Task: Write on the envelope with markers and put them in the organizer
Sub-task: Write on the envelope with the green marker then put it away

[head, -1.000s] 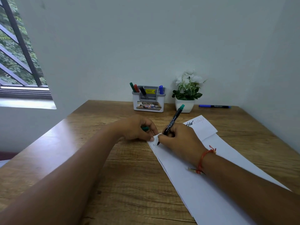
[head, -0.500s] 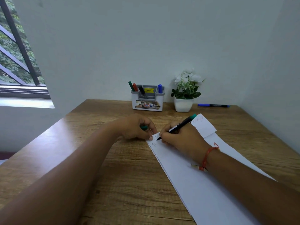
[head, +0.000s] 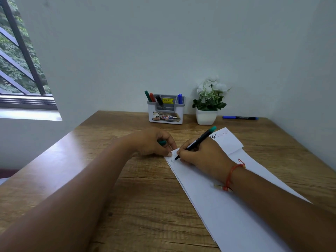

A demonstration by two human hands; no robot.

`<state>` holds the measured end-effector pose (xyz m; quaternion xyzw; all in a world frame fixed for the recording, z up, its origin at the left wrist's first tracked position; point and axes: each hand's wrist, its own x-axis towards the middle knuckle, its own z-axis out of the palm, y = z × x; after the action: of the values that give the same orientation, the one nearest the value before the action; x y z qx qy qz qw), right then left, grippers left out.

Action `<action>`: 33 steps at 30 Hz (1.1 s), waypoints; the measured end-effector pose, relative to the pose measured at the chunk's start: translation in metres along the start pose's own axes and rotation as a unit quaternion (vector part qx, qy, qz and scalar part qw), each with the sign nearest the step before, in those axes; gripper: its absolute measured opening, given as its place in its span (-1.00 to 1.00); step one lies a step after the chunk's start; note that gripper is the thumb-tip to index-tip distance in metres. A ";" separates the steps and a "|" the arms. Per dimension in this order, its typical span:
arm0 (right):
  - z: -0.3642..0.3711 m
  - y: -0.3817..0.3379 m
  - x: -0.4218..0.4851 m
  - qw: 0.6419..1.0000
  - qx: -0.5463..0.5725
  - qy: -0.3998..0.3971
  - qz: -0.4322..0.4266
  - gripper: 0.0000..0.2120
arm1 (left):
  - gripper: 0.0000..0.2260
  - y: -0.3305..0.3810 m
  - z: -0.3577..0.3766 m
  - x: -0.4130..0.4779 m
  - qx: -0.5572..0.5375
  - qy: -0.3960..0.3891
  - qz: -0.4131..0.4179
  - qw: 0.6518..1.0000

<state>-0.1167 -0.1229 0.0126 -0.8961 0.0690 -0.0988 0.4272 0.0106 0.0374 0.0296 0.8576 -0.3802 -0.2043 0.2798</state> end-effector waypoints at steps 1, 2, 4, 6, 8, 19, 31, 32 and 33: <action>0.000 0.000 0.000 1.000 0.004 0.003 0.002 -0.91 | -0.79 0.000 0.000 0.000 -0.001 0.000 -0.001 1.000; 0.000 0.000 0.000 1.000 0.010 0.007 0.004 -0.90 | -0.79 0.000 0.000 -0.001 -0.001 -0.001 -0.002 1.000; 0.000 0.000 0.000 1.000 0.014 0.010 0.006 -0.90 | -0.79 0.000 0.001 -0.001 -0.006 -0.001 -0.004 1.000; 0.000 0.000 0.000 1.000 0.009 0.004 0.004 -0.92 | -0.80 0.000 0.001 -0.002 -0.013 0.000 -0.004 1.000; 0.001 -0.001 0.000 1.000 0.005 0.003 0.000 -0.91 | -0.80 0.001 0.001 -0.002 -0.008 -0.001 -0.003 1.000; 0.001 0.001 0.001 1.000 -0.009 0.010 -0.002 -0.90 | -0.80 0.001 0.001 -0.002 0.000 0.002 0.002 1.000; -0.002 0.002 0.004 0.999 0.004 0.025 0.023 -0.93 | -0.80 0.002 0.001 -0.004 -0.009 0.001 -0.005 1.000; -0.003 0.003 0.005 0.999 0.012 0.034 0.028 -0.92 | -0.80 0.002 0.001 -0.004 -0.009 0.000 -0.006 1.000; -0.005 0.003 0.005 0.999 0.014 0.037 0.032 -0.91 | -0.80 0.002 0.001 -0.004 -0.009 -0.002 -0.006 1.000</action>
<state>-0.1128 -0.1292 0.0138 -0.8830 0.1118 -0.1193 0.4400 0.0067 0.0387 0.0312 0.8571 -0.3737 -0.2108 0.2853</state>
